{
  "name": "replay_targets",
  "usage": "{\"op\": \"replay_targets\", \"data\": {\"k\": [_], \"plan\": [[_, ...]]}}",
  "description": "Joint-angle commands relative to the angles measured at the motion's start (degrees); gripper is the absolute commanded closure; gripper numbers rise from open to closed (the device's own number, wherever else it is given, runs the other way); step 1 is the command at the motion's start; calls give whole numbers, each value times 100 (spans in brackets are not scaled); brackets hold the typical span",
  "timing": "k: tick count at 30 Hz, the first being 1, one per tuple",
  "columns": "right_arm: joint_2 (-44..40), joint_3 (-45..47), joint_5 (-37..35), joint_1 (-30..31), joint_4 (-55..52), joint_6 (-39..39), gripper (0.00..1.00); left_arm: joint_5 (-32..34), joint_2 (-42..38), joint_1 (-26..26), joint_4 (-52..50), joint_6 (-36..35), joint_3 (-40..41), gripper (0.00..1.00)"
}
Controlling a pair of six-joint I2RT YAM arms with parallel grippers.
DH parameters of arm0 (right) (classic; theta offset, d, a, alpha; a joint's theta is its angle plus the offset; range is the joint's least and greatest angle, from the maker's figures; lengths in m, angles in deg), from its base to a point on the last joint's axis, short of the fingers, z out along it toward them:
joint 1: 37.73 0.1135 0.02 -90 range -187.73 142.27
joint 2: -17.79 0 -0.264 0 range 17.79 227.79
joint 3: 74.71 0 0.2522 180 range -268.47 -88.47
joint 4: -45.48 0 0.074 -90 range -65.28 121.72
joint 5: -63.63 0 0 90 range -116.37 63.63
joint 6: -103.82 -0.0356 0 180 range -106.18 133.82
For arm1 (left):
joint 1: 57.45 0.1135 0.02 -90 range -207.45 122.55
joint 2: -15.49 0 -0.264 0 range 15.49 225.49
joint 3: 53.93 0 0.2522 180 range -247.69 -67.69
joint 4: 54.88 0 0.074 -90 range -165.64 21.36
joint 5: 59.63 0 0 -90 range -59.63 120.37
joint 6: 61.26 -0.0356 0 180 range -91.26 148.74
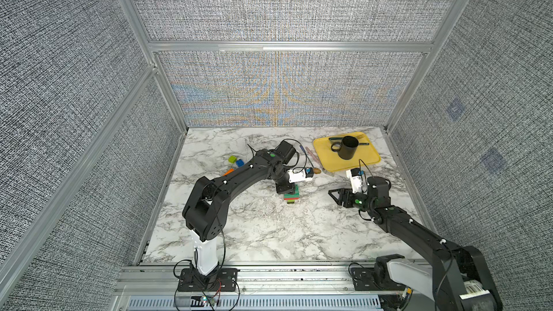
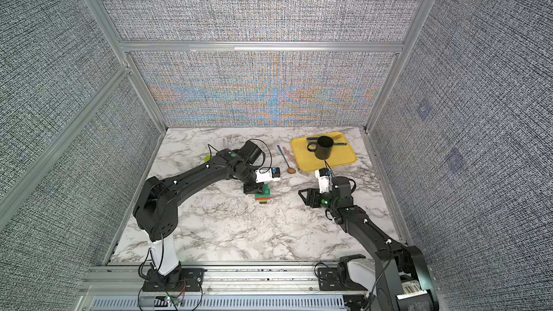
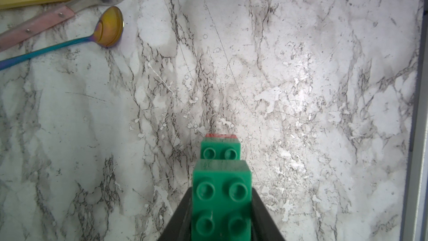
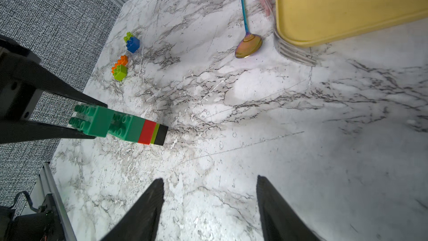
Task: Assemble a carrot with lego
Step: Assemble the lego brick with the lego brick.
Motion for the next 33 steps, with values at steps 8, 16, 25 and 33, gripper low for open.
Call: {"op": "replay_targets", "data": {"k": [8,16,25,33], "plan": [[95,29,-45,1,148,-31,35,-8,249,-12,-123,-80,-126,74],[139,50,-45,1,184,-32,35,-65,394,-7,-115,-19,-117,74],[218,74,-38,1,246,-44,35,24,494,-6,-162,-60,-49,74],[258,104,-38,7,299,-70,35,300,556,-6,-322,-49,123,80]]}}
